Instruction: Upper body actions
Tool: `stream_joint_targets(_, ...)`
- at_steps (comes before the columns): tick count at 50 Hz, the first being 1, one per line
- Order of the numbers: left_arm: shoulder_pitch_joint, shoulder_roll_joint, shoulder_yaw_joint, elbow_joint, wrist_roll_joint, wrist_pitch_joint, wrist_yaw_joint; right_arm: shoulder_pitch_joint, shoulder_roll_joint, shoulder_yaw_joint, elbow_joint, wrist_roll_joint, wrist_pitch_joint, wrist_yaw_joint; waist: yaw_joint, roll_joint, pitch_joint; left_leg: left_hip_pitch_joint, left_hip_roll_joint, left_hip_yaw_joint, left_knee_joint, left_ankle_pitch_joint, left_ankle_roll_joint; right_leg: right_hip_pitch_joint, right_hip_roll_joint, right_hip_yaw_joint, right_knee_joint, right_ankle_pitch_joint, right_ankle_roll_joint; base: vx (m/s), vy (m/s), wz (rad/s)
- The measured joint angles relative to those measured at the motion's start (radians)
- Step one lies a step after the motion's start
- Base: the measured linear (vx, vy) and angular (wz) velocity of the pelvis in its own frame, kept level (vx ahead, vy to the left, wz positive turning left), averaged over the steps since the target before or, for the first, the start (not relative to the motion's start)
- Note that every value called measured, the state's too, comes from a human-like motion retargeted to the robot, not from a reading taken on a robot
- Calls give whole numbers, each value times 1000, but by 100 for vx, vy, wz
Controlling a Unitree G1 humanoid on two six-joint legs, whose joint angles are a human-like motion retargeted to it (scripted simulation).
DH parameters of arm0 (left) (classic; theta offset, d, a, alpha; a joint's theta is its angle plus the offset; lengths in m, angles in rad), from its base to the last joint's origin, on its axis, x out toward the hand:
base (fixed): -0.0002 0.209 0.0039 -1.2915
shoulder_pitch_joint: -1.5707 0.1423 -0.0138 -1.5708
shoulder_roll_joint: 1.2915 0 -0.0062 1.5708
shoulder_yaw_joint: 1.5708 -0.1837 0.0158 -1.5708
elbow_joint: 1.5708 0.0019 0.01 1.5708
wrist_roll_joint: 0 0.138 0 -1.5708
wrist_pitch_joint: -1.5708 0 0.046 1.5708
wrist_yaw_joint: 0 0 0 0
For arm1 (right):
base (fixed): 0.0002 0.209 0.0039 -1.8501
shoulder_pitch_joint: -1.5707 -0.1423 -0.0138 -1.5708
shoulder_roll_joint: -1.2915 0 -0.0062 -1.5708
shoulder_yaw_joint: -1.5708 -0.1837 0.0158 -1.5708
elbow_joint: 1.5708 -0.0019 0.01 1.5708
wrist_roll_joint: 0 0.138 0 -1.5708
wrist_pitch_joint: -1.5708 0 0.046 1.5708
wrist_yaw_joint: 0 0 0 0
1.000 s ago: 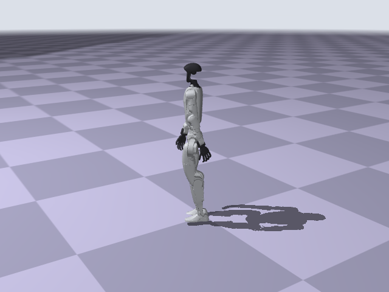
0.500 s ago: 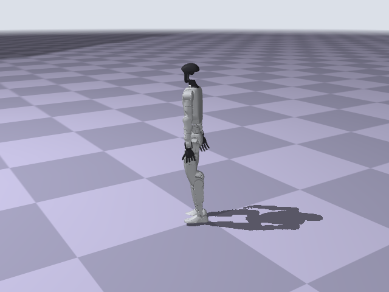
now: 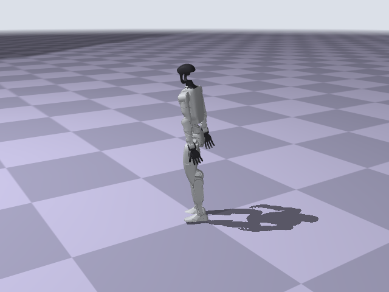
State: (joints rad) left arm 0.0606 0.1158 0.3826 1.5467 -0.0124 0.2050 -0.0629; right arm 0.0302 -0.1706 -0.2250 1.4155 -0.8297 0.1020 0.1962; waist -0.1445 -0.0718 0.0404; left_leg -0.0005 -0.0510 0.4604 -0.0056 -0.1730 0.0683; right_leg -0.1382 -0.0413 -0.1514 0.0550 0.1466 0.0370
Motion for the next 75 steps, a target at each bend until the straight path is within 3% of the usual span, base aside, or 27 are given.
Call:
stream_joint_targets(7,-47,29,0,-58,-12,0,9,-2,16,34,-14,-24,-18,13,-7,-3,14,-6,20,4,-1,11,-2,-21,15,14,61,-10,18,-5,-2,-2)
stream_joint_targets(15,-72,60,-2,-94,-34,-7,33,3,14,33,-17,-46,-33,-2,-6,14,18,-8,68,-13,1,27,-19,-10,-50,-80,80,-1,-24,5,-12,10)
stream_joint_targets(22,-57,77,26,-63,-44,-16,55,-7,-4,15,-34,-20,-47,-22,-15,32,29,-7,119,-9,8,37,-49,-11,-85,-9,64,2,-97,15,-20,0)
stream_joint_targets(24,-59,88,32,-49,-46,-20,63,-9,-10,9,-48,-10,-56,-31,-25,20,55,-3,118,-18,14,42,-58,5,-89,30,45,27,-97,14,-20,27)
stream_joint_targets(27,-77,119,35,-29,-41,-17,69,-8,-21,-5,-68,2,-73,-54,-39,-23,97,-8,100,-37,24,57,-77,38,-112,53,11,-7,4,13,-21,43)
stream_joint_targets(30,-116,158,11,-7,-37,-6,69,10,-36,-41,-75,10,-82,-86,-26,-51,146,-31,96,-67,31,86,-100,66,-140,-29,-37,-31,61,13,-20,56)
stream_joint_targets(37,-339,182,-89,32,-133,-45,125,18,-92,-215,-60,58,-72,-236,92,1,328,-168,194,-86,64,160,-172,-40,-125,-39,-86,61,86,-15,-14,7)
stream_joint_targets(44,-468,226,-87,-27,-213,-46,129,29,-200,-255,-25,143,-96,-340,15,2,474,-247,291,18,31,224,-204,-208,-38,41,-84,138,77,-15,1,-87)
stream_joint_targets(53,-648,253,-153,-107,-187,-99,149,243,-317,-367,88,431,-165,-413,-127,25,480,-489,346,93,41,278,-215,-500,12,92,-102,223,78,-10,4,-47)
stream_joint_targets(58,-741,269,-212,-168,-222,-131,126,362,-377,-422,161,597,-187,-432,-193,28,480,-606,376,152,70,288,-258,-662,31,117,-112,254,92,5,14,-72)
stream_joint_targets(64,-819,277,-283,-218,-220,-182,159,496,-382,-479,244,797,-201,-522,-236,50,480,-719,394,96,76,304,-307,-812,60,153,-112,270,87,12,9,-50)
stream_joint_targets(71,-849,298,-275,-240,-252,-208,182,519,-369,-482,247,939,-311,-665,-330,2,480,-752,380,192,50,267,-292,-922,78,205,-108,288,97,18,9,-46)
stream_joint_targets(75,-835,329,-272,-253,-244,-211,181,480,-381,-428,250,938,-326,-720,-407,-36,480,-768,372,235,43,256,-294,-970,87,233,-104,292,95,19,16,-29)
